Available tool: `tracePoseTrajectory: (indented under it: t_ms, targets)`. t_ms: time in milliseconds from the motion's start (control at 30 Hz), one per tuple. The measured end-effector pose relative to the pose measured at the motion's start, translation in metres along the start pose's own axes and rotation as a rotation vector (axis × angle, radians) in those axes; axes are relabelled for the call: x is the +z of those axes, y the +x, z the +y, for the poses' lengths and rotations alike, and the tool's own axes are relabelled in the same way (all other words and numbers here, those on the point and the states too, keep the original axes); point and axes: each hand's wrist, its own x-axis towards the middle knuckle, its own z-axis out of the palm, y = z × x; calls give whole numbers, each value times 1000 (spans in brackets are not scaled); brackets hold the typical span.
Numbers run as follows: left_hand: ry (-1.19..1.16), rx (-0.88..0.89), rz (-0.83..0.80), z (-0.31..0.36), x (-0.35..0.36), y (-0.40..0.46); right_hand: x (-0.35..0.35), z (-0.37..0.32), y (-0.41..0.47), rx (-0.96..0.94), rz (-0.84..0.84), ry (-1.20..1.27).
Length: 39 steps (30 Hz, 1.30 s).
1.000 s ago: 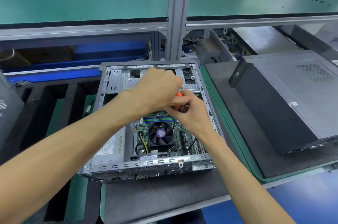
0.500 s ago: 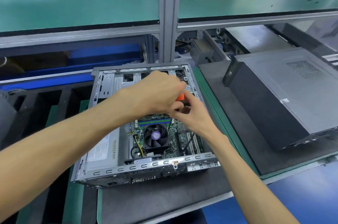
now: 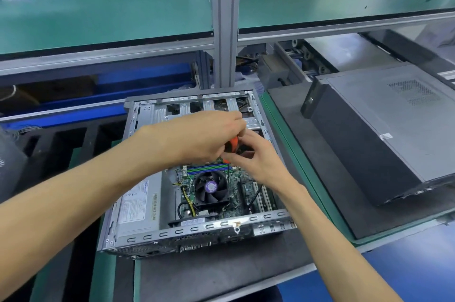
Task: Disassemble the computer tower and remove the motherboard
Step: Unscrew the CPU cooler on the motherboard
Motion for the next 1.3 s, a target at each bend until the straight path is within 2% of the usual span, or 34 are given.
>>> tracePoseTrajectory:
  t_ms: [233, 367, 467, 500, 633, 700, 833, 967, 1167, 1300]
  targets:
    - [4, -116, 67, -12, -4, 16, 8, 0, 3, 38, 28, 63]
    - [325, -212, 228, -2, 7, 24, 14, 4, 3, 41, 89, 27]
    - [391, -337, 223, -8, 10, 15, 13, 6, 5, 37, 63, 21]
    - [353, -318, 197, -11, 11, 11, 12, 5, 6, 41, 40, 25]
    - [36, -52, 62, -13, 4, -5, 7, 5, 6, 49, -5, 47]
    - [34, -35, 47, -16, 0, -7, 5, 6, 5, 62, -27, 61]
    - [69, -71, 42, -19, -2, -3, 5, 6, 3, 57, -53, 102]
    - [69, -76, 132, -11, 2, 5, 7, 1, 6, 44, 10, 116]
    - [301, -213, 200, 1, 5, 20, 11, 3, 3, -28, 121, -23]
    - [425, -327, 210, 8, 9, 19, 9, -1, 2, 39, 65, -82]
